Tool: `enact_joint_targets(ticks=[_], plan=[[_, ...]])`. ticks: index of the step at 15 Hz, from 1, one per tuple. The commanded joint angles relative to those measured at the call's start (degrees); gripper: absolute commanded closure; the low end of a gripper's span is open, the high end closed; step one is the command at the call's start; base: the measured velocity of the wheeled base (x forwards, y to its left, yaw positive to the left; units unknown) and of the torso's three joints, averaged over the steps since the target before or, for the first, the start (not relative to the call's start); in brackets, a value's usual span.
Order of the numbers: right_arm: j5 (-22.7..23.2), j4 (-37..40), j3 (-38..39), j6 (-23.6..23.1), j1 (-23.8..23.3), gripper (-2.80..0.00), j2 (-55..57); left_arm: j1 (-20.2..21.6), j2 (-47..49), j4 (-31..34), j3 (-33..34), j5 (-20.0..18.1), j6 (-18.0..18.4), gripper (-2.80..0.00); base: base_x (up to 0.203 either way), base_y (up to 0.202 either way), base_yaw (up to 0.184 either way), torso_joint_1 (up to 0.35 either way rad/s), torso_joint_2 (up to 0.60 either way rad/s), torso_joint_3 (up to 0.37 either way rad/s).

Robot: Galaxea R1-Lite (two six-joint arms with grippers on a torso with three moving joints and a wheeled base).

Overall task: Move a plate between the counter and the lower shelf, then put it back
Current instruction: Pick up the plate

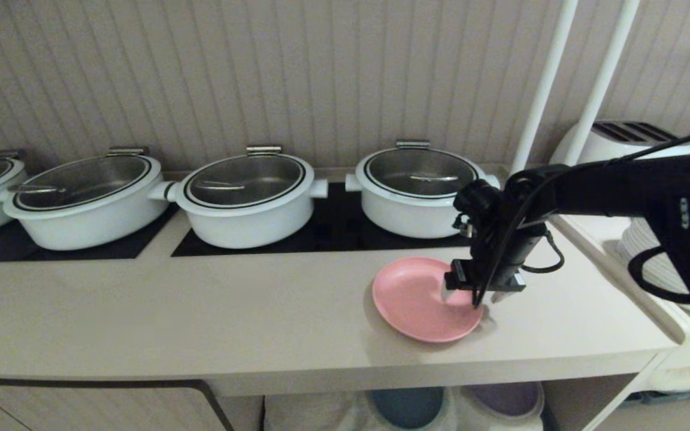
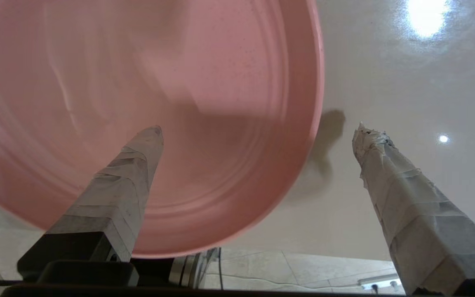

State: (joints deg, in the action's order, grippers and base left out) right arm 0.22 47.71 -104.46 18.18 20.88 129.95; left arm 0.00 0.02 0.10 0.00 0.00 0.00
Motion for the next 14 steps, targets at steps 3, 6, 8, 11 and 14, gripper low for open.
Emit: enact_joint_targets(ticks=[3, 6, 8, 11, 14], plan=[[-0.1, 0.2, -0.1, 1.8, 0.0, -2.80, 0.8, 0.0, 0.0, 0.0, 0.0, 0.0, 0.0, 0.00, 0.000, 0.000, 0.000, 0.000, 0.00, 0.000], [0.0, 0.1, -0.1, 1.7, 0.1, -2.80, 1.1, 0.0, 0.0, 0.0, 0.0, 0.0, 0.0, 0.00, 0.000, 0.000, 0.000, 0.000, 0.00, 0.000], [-0.1, 0.1, -0.2, 1.7, 0.1, -2.80, 1.3, 0.0, 0.0, 0.0, 0.0, 0.0, 0.0, 0.00, 0.000, 0.000, 0.000, 0.000, 0.00, 0.000], [-0.1, 0.1, -0.2, 1.6, 0.1, -2.80, 1.4, 0.0, 0.0, 0.0, 0.0, 0.0, 0.0, 0.00, 0.000, 0.000, 0.000, 0.000, 0.00, 0.000], [-0.1, 0.1, -0.2, 1.6, 0.1, -2.80, 1.6, 0.0, 0.0, 0.0, 0.0, 0.0, 0.0, 0.00, 0.000, 0.000, 0.000, 0.000, 0.00, 0.000]])
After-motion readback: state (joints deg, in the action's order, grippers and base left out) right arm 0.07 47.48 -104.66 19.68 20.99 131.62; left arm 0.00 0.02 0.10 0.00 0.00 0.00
